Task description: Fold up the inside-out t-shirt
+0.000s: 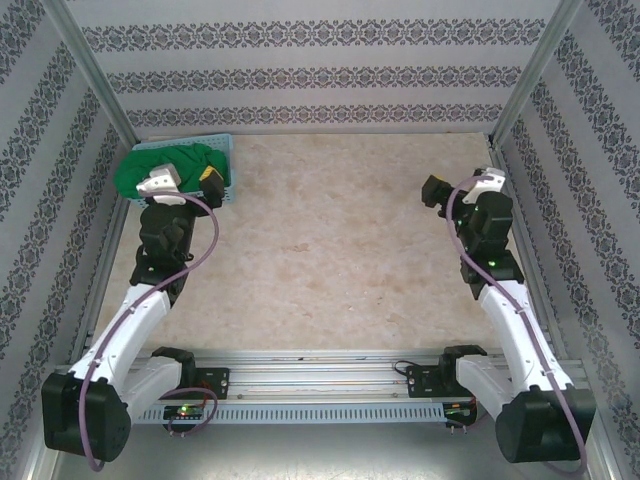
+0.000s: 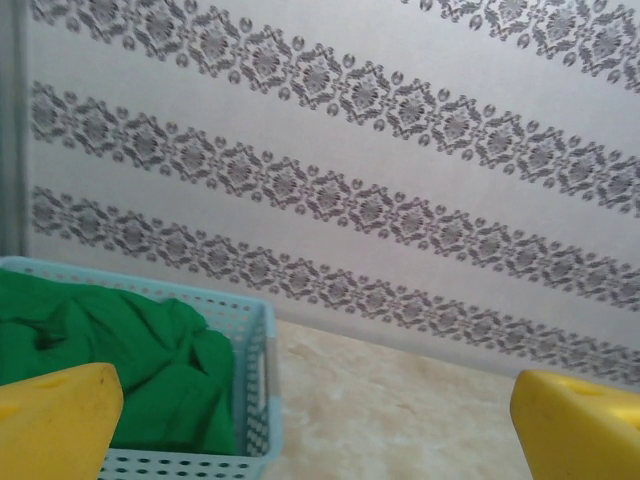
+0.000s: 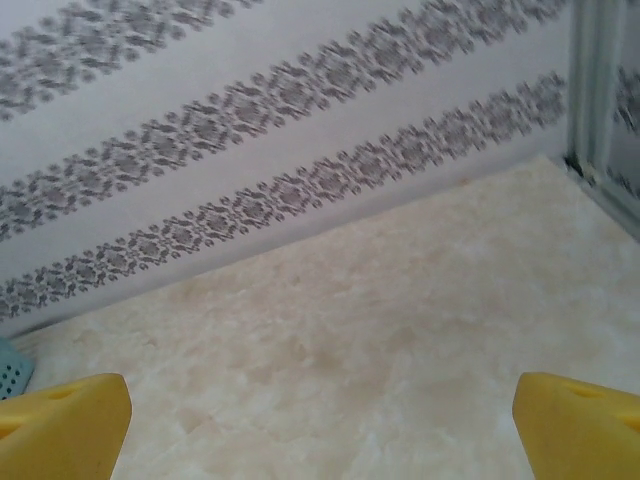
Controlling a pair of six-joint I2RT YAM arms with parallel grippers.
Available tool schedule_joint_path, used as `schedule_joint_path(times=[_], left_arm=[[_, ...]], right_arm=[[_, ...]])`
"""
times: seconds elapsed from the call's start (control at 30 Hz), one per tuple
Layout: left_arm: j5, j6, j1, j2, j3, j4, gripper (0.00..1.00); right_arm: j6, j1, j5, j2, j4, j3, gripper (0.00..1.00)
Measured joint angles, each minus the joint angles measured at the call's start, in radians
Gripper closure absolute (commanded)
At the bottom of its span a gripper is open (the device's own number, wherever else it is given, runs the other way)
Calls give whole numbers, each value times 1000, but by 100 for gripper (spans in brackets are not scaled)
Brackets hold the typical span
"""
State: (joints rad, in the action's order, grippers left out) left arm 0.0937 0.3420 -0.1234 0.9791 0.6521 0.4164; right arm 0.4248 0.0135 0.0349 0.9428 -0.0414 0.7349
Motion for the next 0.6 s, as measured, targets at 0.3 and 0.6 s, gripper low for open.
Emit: schedule_joint_path(times=[0.3, 0.6], left_arm=[[-33, 129, 1, 339, 175, -71, 0], [207, 74, 21, 844, 680, -375, 0]], right_arm=[[105, 28, 99, 39, 128, -24, 2], [101, -94, 96, 90, 166, -14, 2]])
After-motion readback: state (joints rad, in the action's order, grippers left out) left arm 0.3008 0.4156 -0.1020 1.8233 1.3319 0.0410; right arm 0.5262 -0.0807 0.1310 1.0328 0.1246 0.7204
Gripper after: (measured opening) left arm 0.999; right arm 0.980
